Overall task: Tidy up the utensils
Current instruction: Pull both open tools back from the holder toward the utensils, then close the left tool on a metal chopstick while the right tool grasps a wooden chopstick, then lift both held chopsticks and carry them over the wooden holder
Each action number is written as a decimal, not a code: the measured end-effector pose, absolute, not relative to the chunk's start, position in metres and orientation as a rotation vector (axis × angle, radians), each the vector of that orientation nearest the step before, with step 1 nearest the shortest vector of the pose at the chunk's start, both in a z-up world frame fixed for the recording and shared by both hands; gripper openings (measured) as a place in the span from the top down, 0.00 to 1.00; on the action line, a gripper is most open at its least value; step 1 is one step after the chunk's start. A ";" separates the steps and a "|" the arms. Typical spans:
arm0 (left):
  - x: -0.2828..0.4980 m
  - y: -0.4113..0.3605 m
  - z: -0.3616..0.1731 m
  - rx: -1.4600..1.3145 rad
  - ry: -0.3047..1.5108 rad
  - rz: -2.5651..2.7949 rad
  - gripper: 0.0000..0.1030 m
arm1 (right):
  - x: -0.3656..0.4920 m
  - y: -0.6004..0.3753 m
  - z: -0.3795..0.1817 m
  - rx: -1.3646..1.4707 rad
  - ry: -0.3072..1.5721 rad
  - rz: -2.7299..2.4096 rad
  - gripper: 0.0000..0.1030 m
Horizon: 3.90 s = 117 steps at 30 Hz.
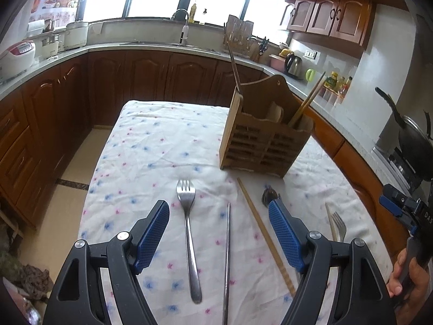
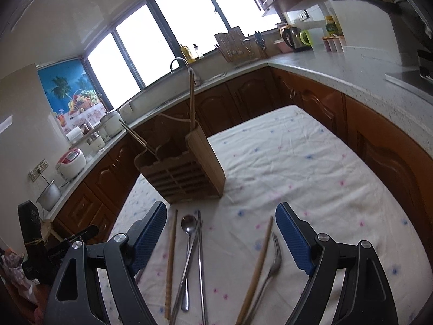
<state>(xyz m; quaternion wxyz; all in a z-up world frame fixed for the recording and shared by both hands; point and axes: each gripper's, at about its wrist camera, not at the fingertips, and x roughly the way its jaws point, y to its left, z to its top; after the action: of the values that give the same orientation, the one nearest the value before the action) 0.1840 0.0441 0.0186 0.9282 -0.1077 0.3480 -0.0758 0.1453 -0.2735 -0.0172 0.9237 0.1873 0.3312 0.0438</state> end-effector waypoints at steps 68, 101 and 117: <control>0.304 -0.041 -0.065 0.057 1.025 -0.256 0.98 | 0.234 -0.247 -0.109 0.076 1.041 0.059 1.00; 0.300 -0.042 -0.061 0.050 1.043 -0.256 0.97 | 0.245 -0.224 -0.114 -0.012 1.099 0.079 0.91; 0.242 0.010 0.003 -0.169 0.869 -0.287 0.98 | 0.201 -0.224 -0.032 0.200 0.862 0.187 0.96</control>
<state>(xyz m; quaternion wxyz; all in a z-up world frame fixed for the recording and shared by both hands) 0.2423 0.0102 0.0028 0.8937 -0.0813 0.4190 -0.1385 0.2010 -0.2240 -0.0319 0.8995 0.0966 0.4163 0.0904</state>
